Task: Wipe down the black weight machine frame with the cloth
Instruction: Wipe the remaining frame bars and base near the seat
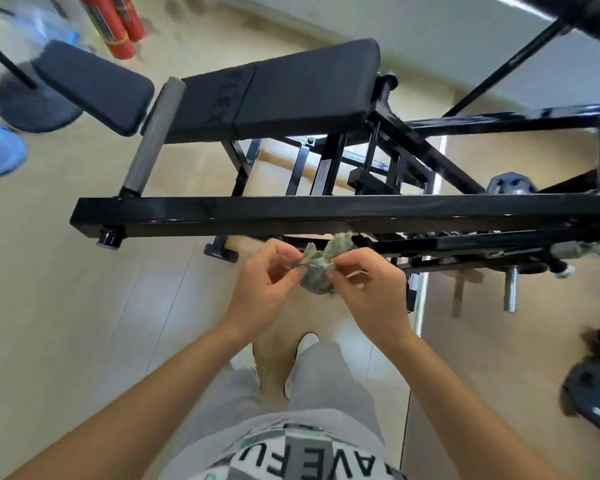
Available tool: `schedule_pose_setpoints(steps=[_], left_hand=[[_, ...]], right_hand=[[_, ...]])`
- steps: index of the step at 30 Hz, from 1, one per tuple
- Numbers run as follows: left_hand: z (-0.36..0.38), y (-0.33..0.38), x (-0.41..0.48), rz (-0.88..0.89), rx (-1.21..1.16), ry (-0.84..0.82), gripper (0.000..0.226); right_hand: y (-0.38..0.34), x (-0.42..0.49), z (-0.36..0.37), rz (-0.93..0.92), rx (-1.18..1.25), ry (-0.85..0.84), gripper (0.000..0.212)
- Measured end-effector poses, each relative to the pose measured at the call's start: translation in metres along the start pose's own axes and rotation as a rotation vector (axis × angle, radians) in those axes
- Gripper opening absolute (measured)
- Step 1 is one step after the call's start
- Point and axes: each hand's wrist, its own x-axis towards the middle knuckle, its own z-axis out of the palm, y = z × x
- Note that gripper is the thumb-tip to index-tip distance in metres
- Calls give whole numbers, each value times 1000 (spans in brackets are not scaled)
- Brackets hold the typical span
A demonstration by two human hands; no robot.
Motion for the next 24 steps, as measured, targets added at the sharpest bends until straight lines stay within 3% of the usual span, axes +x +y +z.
schedule_pose_setpoints(steps=[5,10,16,21,24], left_hand=[[2,25,42,303,276,70,14],[8,3,91,373,614,55,20],[14,13,136,179,727,14,20],[23,32,170,-91,767,-146,19],[17,42,174,-210,654,-275,15]], right_hand=[[-10,52,-6,-222,-275,201,8],[3,108,-3,-103,-465,-135,12],[16,193,-23,-82,-423,-530,14],[41,223,-26,-78,-387,-658,9],[45,226,-33,-61,-272,-769,3]])
